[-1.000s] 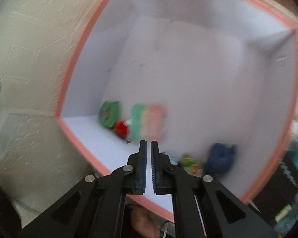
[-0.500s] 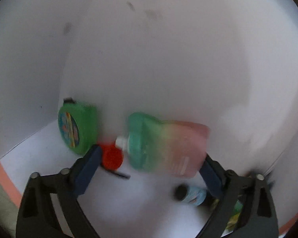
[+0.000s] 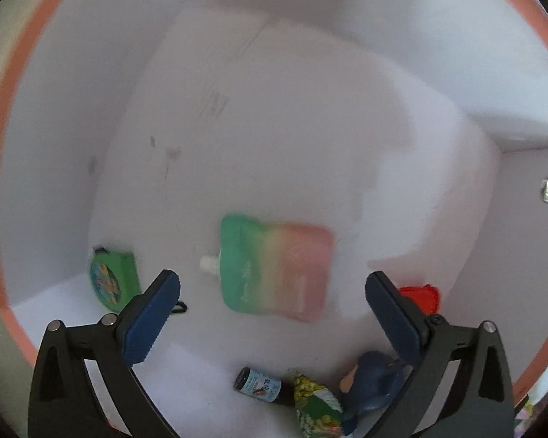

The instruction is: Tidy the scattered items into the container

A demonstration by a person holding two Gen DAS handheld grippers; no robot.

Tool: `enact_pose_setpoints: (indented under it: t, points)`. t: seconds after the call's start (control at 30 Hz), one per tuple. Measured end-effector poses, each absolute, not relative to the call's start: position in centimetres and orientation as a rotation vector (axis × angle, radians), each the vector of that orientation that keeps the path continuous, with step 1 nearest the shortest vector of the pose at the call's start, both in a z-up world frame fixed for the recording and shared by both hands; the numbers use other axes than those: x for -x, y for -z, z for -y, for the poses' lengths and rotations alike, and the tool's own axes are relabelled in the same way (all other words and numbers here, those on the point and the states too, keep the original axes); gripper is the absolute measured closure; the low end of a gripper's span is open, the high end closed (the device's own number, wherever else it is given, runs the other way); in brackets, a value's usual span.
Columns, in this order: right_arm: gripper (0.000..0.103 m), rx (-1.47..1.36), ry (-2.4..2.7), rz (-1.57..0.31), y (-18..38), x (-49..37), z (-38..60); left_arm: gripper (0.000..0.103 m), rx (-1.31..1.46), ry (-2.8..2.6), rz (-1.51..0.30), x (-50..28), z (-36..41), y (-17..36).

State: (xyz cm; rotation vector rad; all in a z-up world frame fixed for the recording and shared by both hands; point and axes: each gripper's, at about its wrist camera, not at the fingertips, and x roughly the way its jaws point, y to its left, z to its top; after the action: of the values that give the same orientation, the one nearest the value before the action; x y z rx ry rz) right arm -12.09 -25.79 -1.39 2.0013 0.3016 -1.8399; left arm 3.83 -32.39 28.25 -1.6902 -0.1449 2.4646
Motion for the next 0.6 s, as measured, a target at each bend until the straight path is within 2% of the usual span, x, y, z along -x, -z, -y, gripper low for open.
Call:
enact_pose_setpoints:
  t: [0.17,0.2,0.33,0.37,0.4,0.47,0.6]
  points:
    - [0.007,-2.042,1.834,-0.412,4.3,10.3,28.8,0.048,1.709,-2.467,0.152,-3.6,32.7,-27.6]
    - [0.017,-2.035,1.847,-0.413,4.1,10.2,29.0,0.048,1.712,-2.468,0.155,-3.6,32.8,-27.5]
    - [0.032,-1.991,1.858,-0.270,1.7,10.1,28.1,0.048,1.718,-2.461,0.147,-3.8,32.4,-27.4]
    - [0.052,-1.973,1.862,-0.238,0.8,9.8,27.4,0.048,1.718,-2.459,0.140,-4.0,32.2,-27.5]
    - [0.085,-1.946,1.860,-0.175,-0.3,9.4,26.6,0.048,1.717,-2.457,0.132,-4.3,32.0,-27.7]
    - [0.085,-1.866,1.840,0.005,-3.3,8.3,24.1,0.048,1.703,-2.456,0.115,-4.8,31.4,-28.4]
    - [0.085,-1.747,1.960,0.030,-9.2,5.9,18.8,0.048,1.666,-2.463,0.087,-5.8,29.8,-30.2]
